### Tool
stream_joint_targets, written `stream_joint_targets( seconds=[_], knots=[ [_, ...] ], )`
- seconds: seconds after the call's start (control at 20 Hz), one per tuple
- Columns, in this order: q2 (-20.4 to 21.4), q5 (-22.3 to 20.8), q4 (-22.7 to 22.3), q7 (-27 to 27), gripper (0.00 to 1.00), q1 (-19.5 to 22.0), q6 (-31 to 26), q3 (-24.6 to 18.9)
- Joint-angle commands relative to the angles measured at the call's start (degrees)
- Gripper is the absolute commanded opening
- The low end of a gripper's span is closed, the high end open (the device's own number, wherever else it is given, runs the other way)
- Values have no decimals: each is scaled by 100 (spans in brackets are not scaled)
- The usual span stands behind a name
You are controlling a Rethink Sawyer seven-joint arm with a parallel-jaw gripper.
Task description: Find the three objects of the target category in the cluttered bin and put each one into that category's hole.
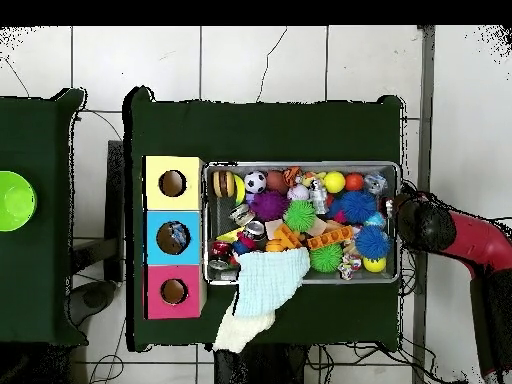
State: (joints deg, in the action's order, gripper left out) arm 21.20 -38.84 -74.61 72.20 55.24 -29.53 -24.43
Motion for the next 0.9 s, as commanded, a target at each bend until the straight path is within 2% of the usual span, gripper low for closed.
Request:
stream_joint_targets(
  seconds=[0.05,0.35,0.65,0.9],
  knots=[
    [83,4,-614,-410,0,-379,288,-804],
    [204,111,-685,-225,0,-449,120,-705],
    [895,381,-957,-116,0,-731,-931,-304],
    [1135,621,-1011,-190,0,-813,-1484,-152]
  ],
)
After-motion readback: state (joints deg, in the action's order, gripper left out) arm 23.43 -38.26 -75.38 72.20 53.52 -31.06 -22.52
